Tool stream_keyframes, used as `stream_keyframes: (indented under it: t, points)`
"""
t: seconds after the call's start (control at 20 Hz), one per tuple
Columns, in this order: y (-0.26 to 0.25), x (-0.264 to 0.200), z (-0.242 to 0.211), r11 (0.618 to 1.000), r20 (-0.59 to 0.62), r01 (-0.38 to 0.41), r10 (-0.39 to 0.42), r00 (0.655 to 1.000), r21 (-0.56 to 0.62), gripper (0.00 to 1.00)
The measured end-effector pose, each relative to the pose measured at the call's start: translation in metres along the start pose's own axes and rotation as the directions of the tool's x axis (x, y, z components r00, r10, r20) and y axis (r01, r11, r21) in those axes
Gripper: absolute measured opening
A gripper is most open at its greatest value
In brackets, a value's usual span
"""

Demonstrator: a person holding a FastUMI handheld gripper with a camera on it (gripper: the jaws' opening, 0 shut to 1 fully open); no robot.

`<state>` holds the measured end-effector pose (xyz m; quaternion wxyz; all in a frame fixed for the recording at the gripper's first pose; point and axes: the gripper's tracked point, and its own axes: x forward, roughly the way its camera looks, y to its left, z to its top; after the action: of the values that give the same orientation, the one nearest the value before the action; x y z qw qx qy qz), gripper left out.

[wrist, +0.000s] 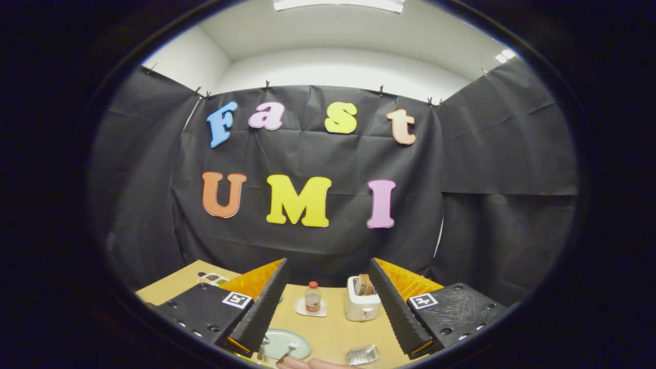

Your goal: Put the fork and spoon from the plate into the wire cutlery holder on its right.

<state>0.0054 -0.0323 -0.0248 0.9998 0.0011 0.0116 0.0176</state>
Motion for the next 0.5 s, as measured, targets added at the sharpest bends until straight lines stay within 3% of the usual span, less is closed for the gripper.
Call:
stream_keyframes:
  t: [0.3, 0.5]
  points:
    - [0.003, 0.013, -0.047, 1.0, -0.073, -0.029, 0.029, 0.997, 0.006, 0.95]
    - [0.024, 0.026, -0.107, 0.998, -0.175, -0.058, 0.062, 0.983, 0.028, 0.95]
